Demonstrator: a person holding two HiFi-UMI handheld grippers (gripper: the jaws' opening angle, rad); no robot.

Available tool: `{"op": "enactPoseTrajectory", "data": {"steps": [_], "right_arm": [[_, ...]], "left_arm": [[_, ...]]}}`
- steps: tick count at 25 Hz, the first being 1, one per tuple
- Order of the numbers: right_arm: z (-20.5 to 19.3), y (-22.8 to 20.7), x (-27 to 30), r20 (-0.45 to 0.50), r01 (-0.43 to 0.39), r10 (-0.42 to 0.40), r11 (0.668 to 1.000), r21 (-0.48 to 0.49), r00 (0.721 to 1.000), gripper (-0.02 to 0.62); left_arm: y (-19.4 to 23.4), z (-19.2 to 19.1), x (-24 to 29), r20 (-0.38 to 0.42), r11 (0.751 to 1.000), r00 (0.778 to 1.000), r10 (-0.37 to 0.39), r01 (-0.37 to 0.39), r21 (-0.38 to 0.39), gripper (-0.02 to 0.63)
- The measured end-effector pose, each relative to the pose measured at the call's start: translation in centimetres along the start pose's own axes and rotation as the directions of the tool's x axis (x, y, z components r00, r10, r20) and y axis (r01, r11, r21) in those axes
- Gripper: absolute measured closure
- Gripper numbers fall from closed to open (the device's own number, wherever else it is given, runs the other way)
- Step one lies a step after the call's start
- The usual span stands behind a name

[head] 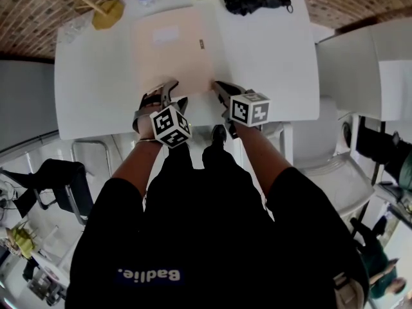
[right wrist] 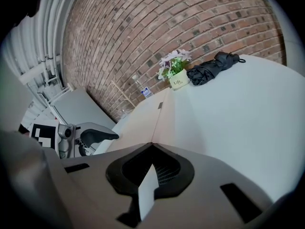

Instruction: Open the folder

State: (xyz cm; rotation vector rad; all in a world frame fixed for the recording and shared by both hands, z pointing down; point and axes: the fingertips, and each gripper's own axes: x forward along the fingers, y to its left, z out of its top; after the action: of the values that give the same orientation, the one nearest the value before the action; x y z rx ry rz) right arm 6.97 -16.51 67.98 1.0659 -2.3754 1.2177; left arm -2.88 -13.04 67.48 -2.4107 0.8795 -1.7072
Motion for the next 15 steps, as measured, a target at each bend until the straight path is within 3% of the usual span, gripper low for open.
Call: {"op": "enactPoseTrajectory", "data": {"steps": [8,15], "right_arm": [[-0.1,0.0,0.0,-0.006,0.012,-0.012,0.998,-0.056,1.000,0.568],[-0.2,0.1,0.3,-0.023,0.004,-0.007,0.994,-0.106,1.000,0.568]], "left_arm": [[0.0,-0.2,0.2,0.005,1.000,1.000,-0.026,0.026,-0.016,0.416],[0.3,0.2,-0.9,0.075,0.999,0.997,-0.005,0.007,-0.032,0.495]]}}
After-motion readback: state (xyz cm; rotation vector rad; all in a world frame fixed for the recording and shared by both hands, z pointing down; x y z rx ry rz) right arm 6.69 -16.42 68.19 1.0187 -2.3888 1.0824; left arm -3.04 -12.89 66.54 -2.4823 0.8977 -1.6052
